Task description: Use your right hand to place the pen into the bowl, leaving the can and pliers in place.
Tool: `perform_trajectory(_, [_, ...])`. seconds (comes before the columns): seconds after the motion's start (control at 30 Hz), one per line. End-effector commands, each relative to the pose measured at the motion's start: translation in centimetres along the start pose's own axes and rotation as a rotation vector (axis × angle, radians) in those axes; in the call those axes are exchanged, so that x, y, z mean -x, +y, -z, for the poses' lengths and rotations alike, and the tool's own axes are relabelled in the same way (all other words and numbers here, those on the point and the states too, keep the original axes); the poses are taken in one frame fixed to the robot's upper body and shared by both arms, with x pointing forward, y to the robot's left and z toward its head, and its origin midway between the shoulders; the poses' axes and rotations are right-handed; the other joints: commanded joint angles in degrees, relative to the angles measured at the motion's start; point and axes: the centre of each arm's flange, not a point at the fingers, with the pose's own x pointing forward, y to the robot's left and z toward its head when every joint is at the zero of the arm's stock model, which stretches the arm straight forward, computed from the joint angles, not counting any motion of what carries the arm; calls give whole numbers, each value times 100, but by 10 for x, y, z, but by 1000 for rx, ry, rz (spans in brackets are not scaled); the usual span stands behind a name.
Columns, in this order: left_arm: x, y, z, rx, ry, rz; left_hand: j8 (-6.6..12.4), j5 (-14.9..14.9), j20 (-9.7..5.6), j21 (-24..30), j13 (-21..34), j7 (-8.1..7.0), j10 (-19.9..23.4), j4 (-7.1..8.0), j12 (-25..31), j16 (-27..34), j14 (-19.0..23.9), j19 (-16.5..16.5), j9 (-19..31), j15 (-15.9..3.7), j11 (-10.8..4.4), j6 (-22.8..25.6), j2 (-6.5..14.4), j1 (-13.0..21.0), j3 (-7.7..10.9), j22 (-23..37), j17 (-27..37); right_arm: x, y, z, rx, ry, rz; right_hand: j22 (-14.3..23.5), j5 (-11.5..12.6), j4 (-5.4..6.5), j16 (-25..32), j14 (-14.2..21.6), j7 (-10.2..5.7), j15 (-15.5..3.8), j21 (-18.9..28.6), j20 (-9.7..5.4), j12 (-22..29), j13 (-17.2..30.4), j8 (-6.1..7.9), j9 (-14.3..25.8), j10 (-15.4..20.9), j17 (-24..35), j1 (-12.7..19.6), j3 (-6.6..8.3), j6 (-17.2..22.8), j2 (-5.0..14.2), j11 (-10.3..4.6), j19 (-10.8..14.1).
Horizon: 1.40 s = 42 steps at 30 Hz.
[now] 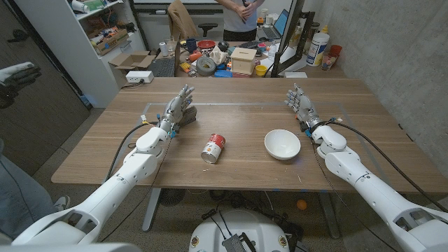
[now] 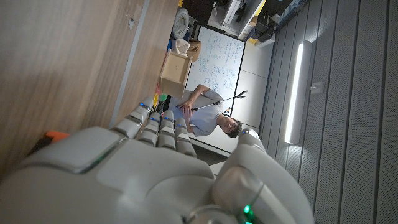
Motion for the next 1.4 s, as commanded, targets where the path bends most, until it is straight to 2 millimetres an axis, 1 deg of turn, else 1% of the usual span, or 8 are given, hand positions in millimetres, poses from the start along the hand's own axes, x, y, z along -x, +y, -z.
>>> perform_trajectory(0.03, [2, -4, 4, -7, 30, -4, 26, 17, -256, 33, 16, 5, 46, -4, 35, 22, 61, 63, 25, -697, 4, 52, 11, 48, 29, 16, 11, -1, -2, 2, -9, 14, -5, 22, 31, -8, 27, 15, 128, 47, 27, 3, 30, 30, 32, 13, 38, 16, 60, 41, 49, 15, 26, 51])
perform_trajectory(0.37, [4, -6, 0, -24, 41, -8, 26, 17, -256, 33, 16, 5, 46, -4, 35, 22, 61, 63, 25, -697, 4, 52, 11, 48, 29, 16, 11, 2, -8, -6, 20, 7, 6, 24, 28, -21, 39, 82, 123, 50, 11, 27, 25, 32, 34, 15, 76, 15, 86, 55, 80, 42, 31, 71])
perform_trajectory(0.6, [4, -7, -3, -27, 45, 0, 26, 17, -256, 33, 16, 5, 46, -4, 35, 22, 61, 63, 25, -697, 4, 52, 11, 48, 29, 16, 11, 11, -15, -12, 41, -3, 10, 26, 25, -29, 40, 106, 124, 57, 2, 26, 28, 33, 39, 16, 110, 15, 99, 61, 108, 53, 33, 80])
perform_trajectory(0.77, [-1, -10, -11, -44, 39, 15, 26, 17, -256, 33, 16, 5, 46, -4, 35, 22, 61, 63, 25, -697, 4, 52, 11, 48, 29, 16, 11, 18, -20, -16, 62, -9, 19, 27, 23, -36, 38, 115, 115, 60, -4, 33, 25, 34, 40, 16, 120, 14, 112, 67, 122, 62, 31, 86])
perform_trajectory(1.07, [-9, -16, -23, -73, 24, 42, 26, 17, -256, 33, 16, 5, 46, -4, 35, 22, 61, 63, 25, -697, 4, 52, 11, 48, 29, 16, 11, 22, -19, -17, 66, -21, 23, 28, 19, -50, 28, 118, 111, 62, -21, 50, 15, 36, 39, 17, 127, 14, 133, 74, 139, 71, 39, 81])
perform_trajectory(1.23, [-10, -17, -28, -89, 23, 49, 26, 17, -256, 33, 16, 5, 46, -4, 35, 22, 61, 63, 25, -697, 4, 52, 11, 48, 29, 16, 11, 27, -16, -22, 98, -39, 30, 29, 17, -59, 25, 125, 89, 57, -30, 48, 9, 37, 47, 18, 134, 14, 145, 77, 173, 74, 37, 84])
perform_trajectory(1.4, [-10, -17, -30, -94, 24, 48, 26, 17, -256, 33, 16, 5, 46, -4, 35, 22, 61, 63, 25, -697, 4, 52, 11, 48, 29, 16, 11, 35, -15, -28, 125, -58, 44, 31, 13, -83, 34, 181, 62, 32, -39, 52, 11, 38, 67, 19, 176, 12, 182, 88, 248, 82, 13, 107])
